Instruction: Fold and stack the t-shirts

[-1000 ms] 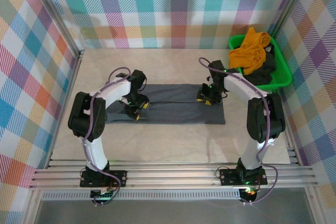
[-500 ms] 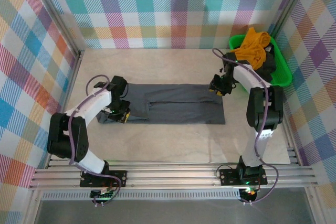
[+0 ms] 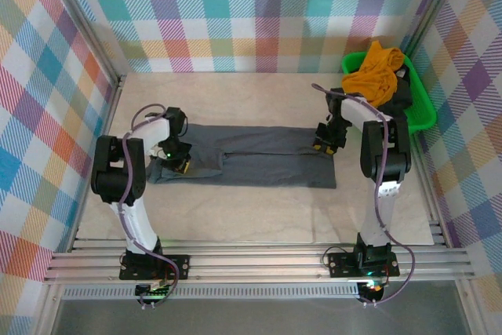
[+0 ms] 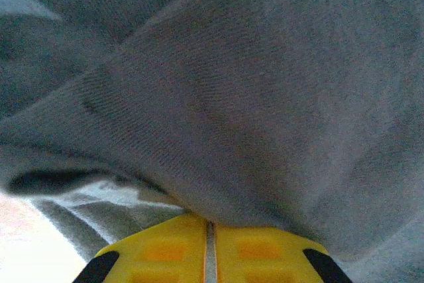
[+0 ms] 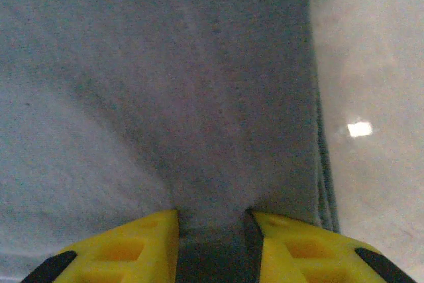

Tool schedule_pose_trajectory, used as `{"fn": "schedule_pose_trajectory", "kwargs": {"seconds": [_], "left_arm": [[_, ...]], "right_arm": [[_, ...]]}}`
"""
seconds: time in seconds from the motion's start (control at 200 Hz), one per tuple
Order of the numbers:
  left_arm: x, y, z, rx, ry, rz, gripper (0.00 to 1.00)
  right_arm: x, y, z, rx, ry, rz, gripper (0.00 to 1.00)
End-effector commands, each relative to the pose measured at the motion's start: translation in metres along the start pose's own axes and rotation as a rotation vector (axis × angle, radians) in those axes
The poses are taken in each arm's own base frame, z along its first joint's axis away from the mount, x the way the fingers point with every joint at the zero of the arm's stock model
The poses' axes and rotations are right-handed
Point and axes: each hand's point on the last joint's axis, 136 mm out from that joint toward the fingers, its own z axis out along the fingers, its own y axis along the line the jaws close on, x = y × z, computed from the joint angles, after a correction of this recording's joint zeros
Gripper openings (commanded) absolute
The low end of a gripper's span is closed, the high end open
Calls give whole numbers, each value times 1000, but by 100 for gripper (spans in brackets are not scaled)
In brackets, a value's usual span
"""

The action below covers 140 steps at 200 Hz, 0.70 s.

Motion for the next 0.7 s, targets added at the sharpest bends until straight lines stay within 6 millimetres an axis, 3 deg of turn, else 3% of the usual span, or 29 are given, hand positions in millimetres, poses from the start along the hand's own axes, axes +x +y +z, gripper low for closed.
{"fn": "schedule_pose_trajectory", "kwargs": {"seconds": [0.0, 0.12, 0.205, 0.32, 0.43, 0.55, 0.695], "left_arm": [[-18, -20, 11, -20, -32, 53, 12], [-31, -71, 10, 41, -64, 112, 13], [-31, -136, 12, 225, -54, 167, 13], [-12, -217, 11, 399, -8, 279, 14], [21, -277, 13, 523, 29, 379, 16], [59, -318, 16, 620, 80, 441, 17], [75, -339, 16, 690, 92, 424, 20]], "right_arm": [[48, -14, 10, 81, 108, 41, 35], [93, -17, 15, 119, 179, 85, 35], [130, -12, 18, 116, 218, 91, 35], [182, 6, 26, 94, 275, 39, 35], [224, 35, 37, 67, 333, -55, 35], [254, 68, 47, 40, 392, -138, 35], [264, 104, 53, -14, 422, -193, 36]]}}
